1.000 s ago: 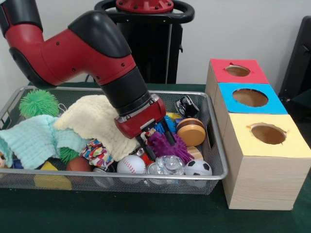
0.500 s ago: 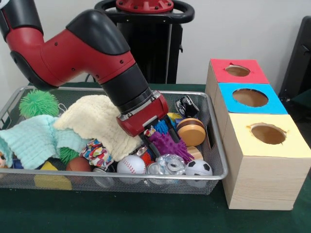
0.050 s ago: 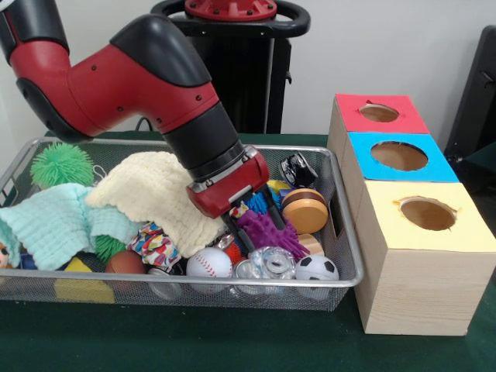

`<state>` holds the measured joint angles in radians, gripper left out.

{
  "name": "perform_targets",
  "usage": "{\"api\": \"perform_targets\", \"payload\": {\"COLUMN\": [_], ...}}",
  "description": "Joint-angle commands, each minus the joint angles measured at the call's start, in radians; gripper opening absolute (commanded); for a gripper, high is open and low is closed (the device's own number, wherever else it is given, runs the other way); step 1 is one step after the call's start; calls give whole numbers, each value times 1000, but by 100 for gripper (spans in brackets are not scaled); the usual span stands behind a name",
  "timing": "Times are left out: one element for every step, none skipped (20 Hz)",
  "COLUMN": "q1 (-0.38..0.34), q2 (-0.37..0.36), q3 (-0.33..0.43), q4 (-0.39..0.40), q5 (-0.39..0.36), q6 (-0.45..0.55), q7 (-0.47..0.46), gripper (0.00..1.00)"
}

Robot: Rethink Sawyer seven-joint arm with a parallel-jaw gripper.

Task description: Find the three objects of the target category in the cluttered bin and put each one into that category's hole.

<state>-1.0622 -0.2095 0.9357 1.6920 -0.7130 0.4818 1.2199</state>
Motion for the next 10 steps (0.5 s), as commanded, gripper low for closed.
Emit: {"api": "perform_targets", "payload": {"q1": [40,38,37,38,36,34,32,31,28,22], "q2": [-26,-24,-23,-24,-23,-20,-18,-17,-10,2], "q3": [-5,-3,-2,1,6,12,19,26,31,43], "q4": [-61,-62,-65,-62,-62,-61,-60,-60,-59,-58], "q5": [-92,-96,-99,-102,-104,-104,-104,-104,-104,-103], "q6": [54,51,51,45,40,34,27,18,9,-2], "q7": [-222,-222,-223,-216,-214,-210,-206,-199,-197,-199], "gripper": [100,100,100,100,100,100,100,100,100,100]}}
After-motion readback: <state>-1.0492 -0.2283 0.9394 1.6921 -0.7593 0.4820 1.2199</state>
